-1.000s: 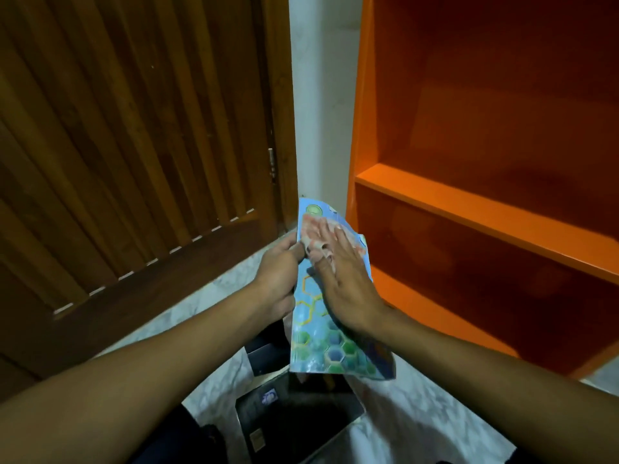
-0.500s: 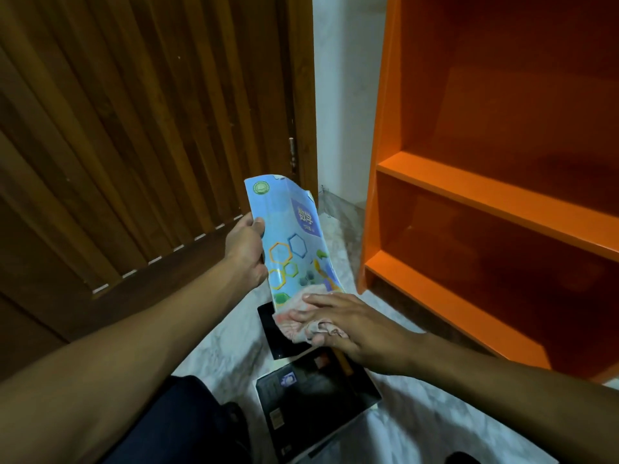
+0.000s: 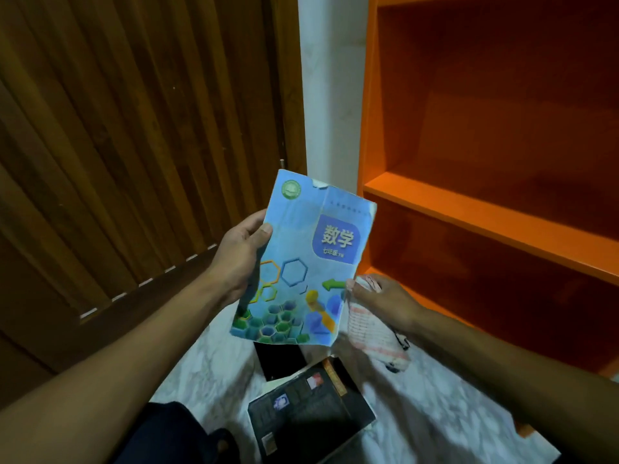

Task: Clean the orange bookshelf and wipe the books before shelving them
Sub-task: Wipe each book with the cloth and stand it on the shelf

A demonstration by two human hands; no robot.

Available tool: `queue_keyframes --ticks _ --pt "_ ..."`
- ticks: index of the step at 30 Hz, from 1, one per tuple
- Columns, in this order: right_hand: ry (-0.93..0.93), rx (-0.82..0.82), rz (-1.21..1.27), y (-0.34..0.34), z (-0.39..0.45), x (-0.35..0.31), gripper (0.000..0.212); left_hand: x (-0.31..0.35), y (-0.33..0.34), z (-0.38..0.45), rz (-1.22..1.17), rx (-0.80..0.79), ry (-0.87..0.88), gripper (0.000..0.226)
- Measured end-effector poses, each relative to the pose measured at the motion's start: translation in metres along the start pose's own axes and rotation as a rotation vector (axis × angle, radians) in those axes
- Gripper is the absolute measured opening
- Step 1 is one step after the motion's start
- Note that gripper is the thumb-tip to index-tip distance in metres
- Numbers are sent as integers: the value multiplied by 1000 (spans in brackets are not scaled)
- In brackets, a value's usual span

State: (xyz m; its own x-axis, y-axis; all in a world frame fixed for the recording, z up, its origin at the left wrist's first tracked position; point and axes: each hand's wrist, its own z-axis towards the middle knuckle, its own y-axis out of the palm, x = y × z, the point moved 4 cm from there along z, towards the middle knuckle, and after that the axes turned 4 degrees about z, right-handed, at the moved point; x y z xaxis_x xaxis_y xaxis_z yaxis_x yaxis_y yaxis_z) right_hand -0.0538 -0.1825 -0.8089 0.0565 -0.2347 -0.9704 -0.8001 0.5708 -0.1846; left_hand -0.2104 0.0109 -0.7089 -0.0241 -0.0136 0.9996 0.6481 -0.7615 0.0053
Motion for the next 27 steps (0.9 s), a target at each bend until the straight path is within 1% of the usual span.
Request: queue_keyframes --ticks 2,3,4,7,9,11,13,14,15,17,18,21,23,24,25,26,27 --pt "-19 -19 146 -2 7 -4 81 3 9 -2 41 -81 24 32" --pt "-41 -41 188 -4 10 -5 82 4 13 -3 47 -105 30 33" --pt "-69 -46 208 -6 8 -9 79 6 15 -3 46 -117 43 33" --pt "-156 48 275 -17 1 -36 56 13 13 0 13 -95 108 32" --pt "-241 107 277 -23 -6 -57 38 13 8 2 -20 -61 149 32" --pt "-338 156 234 -32 -13 -82 27 14 4 5 -64 -36 162 33" --pt "-415 199 177 -41 -15 -102 21 14 6 7 -55 -26 151 31" --pt "-454 210 149 -46 -17 -111 23 12 8 7 -26 -35 140 30" --pt "-486 232 123 -49 -18 -120 34 11 12 8 8 -56 130 29" --pt "-519 271 80 -60 -14 -135 62 9 21 12 57 -87 115 30" --pt "-546 290 55 -67 -11 -143 66 9 26 18 63 -93 116 31" --pt "-556 368 -28 -92 -2 -167 54 19 43 44 42 -75 170 31" --pt "-544 478 -100 -110 5 -181 37 35 62 60 35 -36 227 30" --pt "-527 563 -120 -121 8 -186 29 43 72 69 49 -9 254 28" --pt "-499 654 -130 -132 11 -190 29 49 84 78 77 18 279 26" --pt "-475 722 -123 -141 14 -193 34 54 94 88 111 39 295 23" --pt "-460 763 -108 -147 15 -195 38 57 105 97 138 48 310 20"
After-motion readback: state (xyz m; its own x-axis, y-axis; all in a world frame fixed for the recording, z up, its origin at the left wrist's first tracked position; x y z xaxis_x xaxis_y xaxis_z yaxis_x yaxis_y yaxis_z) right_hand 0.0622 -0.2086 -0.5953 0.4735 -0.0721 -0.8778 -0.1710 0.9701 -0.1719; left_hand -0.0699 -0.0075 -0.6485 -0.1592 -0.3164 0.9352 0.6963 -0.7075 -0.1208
